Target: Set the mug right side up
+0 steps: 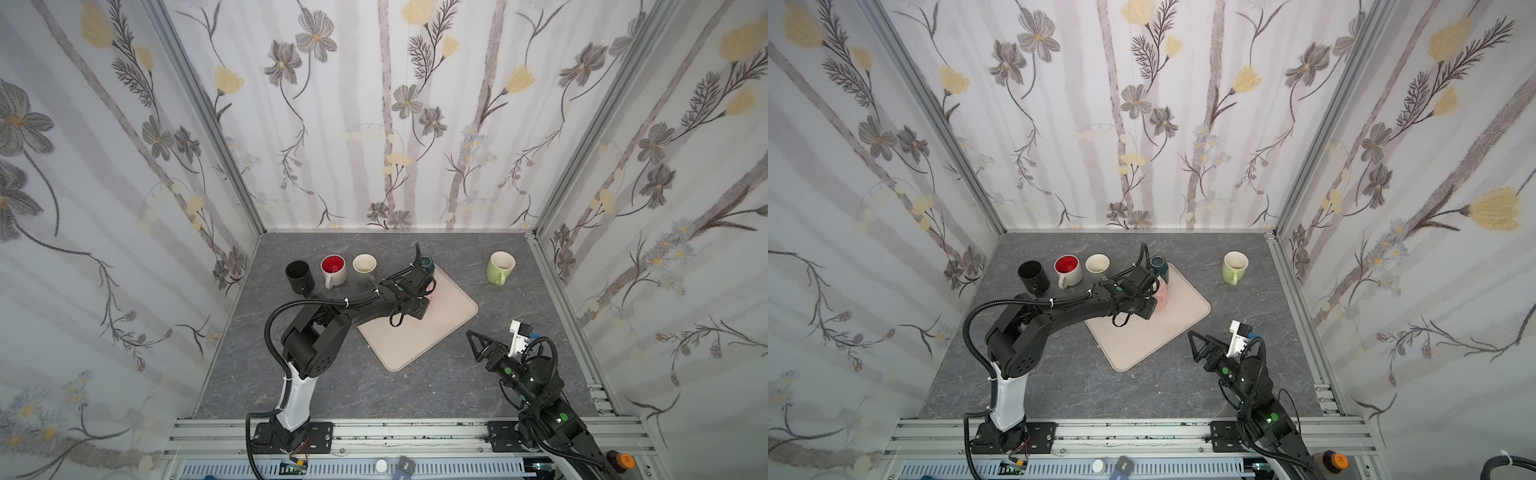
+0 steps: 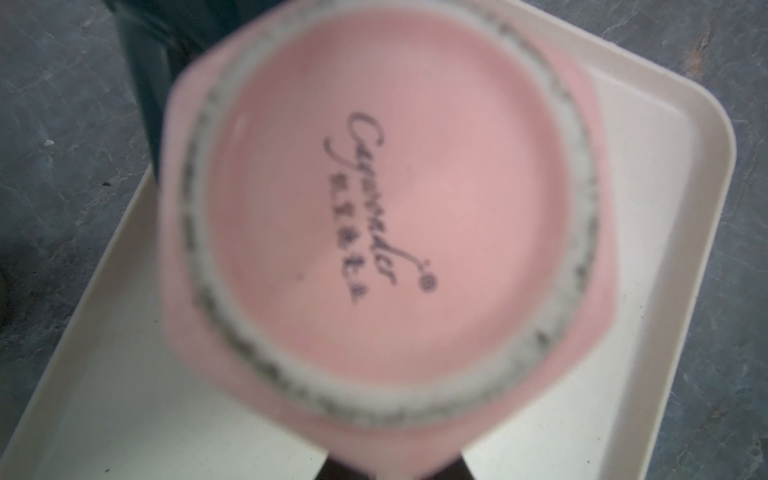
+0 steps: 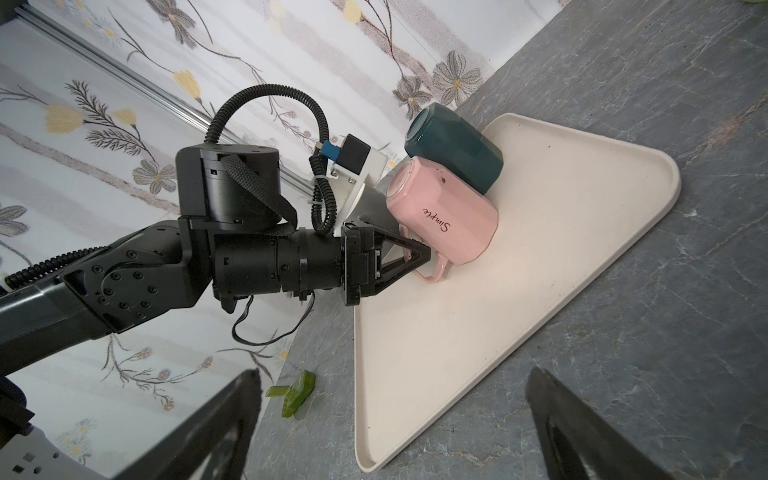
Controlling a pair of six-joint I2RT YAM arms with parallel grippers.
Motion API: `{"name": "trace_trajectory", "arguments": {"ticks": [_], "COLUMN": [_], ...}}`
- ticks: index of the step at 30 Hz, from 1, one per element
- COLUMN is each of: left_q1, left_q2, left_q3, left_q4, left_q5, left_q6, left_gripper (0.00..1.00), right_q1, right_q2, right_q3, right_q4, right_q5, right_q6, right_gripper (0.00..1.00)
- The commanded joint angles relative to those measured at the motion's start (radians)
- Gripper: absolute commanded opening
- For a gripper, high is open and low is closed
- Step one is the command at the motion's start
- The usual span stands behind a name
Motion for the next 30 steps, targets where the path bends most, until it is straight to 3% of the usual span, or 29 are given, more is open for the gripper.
{"name": "trace_trajectory", "arguments": {"ticks": [1, 7, 30], "left_q1": [0.0, -0.001, -0.001], "left_q2": [-0.002, 0.002, -0.077], "left_q3": [0.012, 0.012, -0.015], "left_q4": [0.006, -0.001, 0.033], "left_q5": [0.019, 0.023, 0.064], "left_q6": [-0.017, -0.026, -0.074], "left_gripper": [0.04, 0.0, 0.0], "right_q1": [-0.001, -0.002, -0.005], "right_q2": [-0.003, -0.006, 0.037], "right_q3": [-0.043, -0.051, -0.052], "right_q4": [-0.128, -0.128, -0.085], "right_q5": [-0.022, -0.022, -0.033], "right_q6": [0.009, 0.013, 0.023], "right_gripper": [1.0, 1.0, 1.0]}}
